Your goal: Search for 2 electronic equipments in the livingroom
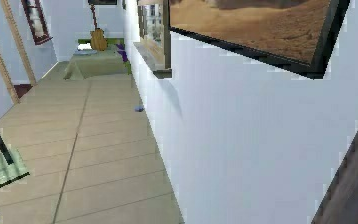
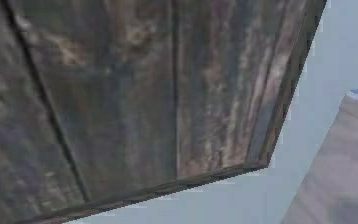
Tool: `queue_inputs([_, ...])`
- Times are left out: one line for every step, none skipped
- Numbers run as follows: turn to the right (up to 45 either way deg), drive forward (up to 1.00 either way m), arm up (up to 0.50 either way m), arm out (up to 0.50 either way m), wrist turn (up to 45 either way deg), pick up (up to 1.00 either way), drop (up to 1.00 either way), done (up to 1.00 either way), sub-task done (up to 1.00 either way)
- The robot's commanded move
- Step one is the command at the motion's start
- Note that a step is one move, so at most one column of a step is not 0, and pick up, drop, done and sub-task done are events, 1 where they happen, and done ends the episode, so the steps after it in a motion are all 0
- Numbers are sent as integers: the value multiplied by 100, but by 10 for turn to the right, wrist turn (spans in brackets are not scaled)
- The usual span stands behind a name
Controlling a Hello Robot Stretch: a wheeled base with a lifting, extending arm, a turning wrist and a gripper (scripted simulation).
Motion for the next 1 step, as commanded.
queue_inputs([-150, 0, 0, 0, 0, 0, 0, 0, 0])
